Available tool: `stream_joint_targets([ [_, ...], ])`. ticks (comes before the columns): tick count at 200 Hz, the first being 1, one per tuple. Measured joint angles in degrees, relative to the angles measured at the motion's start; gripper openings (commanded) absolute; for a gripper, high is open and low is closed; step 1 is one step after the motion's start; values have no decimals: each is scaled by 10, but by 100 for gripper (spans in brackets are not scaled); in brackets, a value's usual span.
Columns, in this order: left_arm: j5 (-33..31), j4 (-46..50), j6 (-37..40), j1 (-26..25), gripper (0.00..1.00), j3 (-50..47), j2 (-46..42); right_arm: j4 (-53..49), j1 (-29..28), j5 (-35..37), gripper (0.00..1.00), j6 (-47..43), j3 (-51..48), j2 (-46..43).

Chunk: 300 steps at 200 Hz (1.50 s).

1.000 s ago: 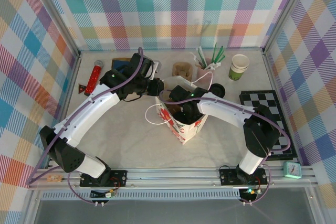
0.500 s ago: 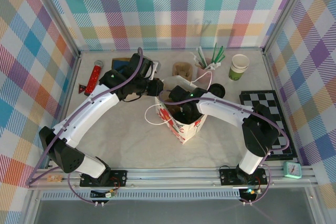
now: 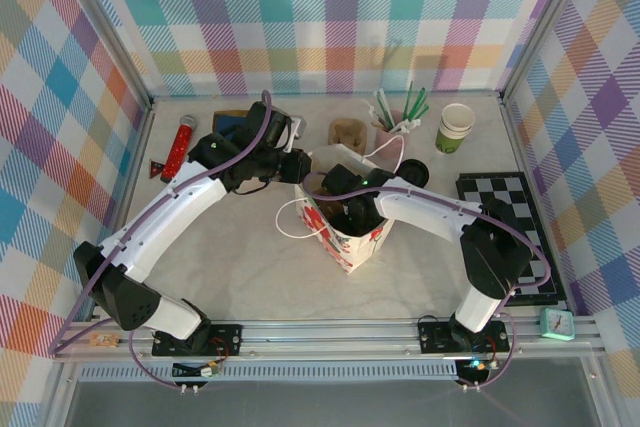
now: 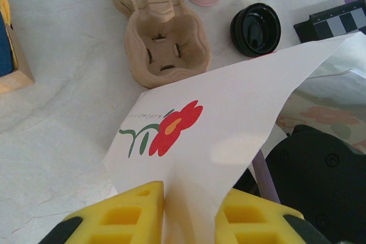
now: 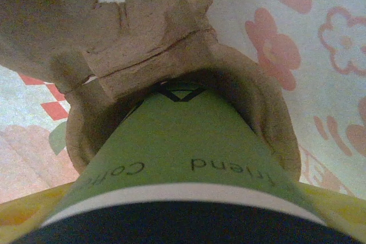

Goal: Pack the takeout coffee

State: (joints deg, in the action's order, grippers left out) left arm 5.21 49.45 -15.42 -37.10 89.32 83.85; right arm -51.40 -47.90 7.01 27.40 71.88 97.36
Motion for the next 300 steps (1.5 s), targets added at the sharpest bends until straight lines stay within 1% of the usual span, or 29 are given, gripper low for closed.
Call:
stream_joint_targets([
  [300, -2, 0, -2, 0, 23, -7, -8, 34, 0, 5, 25, 3, -25, -1],
])
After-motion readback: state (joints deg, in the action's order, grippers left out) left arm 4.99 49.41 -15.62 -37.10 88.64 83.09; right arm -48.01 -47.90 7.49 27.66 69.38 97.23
